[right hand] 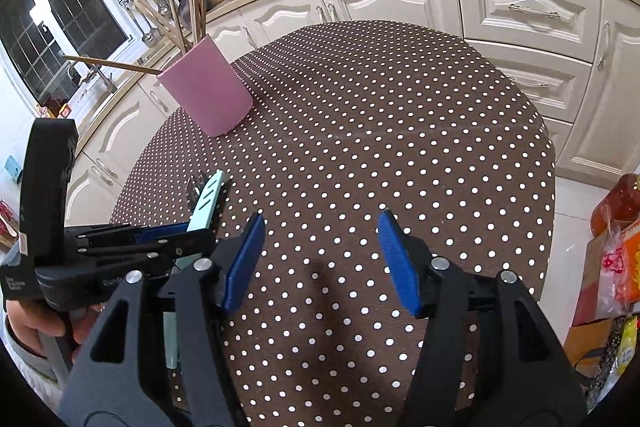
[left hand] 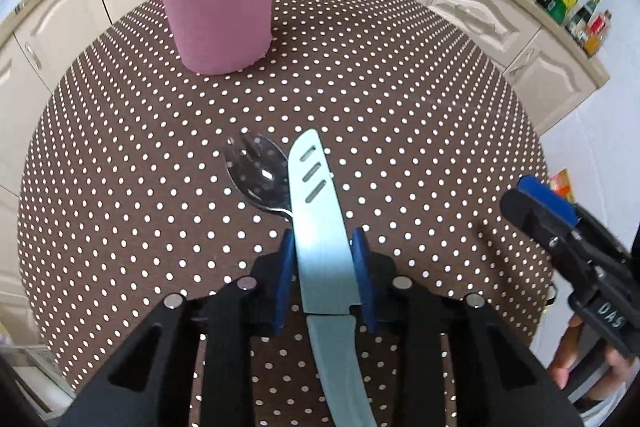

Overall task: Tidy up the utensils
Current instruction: 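Grasp the blue knife with the left gripper while the right gripper grasps the dark spoon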

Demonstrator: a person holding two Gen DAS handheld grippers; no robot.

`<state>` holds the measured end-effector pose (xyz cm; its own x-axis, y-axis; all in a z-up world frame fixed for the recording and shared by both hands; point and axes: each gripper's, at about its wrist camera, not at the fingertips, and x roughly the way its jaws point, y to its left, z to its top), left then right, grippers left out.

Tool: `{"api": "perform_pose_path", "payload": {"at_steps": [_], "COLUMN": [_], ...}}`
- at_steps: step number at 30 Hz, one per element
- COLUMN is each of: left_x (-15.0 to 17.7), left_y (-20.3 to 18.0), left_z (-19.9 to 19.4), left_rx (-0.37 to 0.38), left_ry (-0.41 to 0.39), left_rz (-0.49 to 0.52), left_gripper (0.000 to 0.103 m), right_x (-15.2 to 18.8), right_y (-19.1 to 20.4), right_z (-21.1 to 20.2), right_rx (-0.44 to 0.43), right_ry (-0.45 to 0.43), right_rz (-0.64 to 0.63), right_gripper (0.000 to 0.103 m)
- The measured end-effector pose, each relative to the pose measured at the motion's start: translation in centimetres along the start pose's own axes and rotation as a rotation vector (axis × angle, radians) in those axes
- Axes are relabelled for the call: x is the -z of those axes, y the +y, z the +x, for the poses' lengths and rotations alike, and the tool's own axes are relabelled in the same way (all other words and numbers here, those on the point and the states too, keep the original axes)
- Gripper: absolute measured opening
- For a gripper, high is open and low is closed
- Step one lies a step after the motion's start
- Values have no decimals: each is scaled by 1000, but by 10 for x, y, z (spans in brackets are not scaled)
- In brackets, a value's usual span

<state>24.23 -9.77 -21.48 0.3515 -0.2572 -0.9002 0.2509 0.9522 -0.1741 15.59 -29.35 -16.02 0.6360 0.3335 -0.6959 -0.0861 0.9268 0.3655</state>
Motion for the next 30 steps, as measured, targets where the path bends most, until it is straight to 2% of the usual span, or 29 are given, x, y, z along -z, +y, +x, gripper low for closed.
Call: {"api": "perform_pose_path", "payload": {"at_steps": [10,20,30], "left_x": [13,23,33], "left_y": [32,81,118], "left_z": [-35,-59,-68], "left_rx": [47,-16,-46], "left_ry": [-75,-138,-162], "left_rz": [-36,-102,-138], "left_gripper": [28,28,28], "right_x": [-6,-7,-11], "right_y": [19,59,123], "right_z": [12,36,80], "right_rx": [5,5,26], "right_ry": [22,82,227], "right_rz": [-42,-137,-327], "right_gripper": [59,59,56]}}
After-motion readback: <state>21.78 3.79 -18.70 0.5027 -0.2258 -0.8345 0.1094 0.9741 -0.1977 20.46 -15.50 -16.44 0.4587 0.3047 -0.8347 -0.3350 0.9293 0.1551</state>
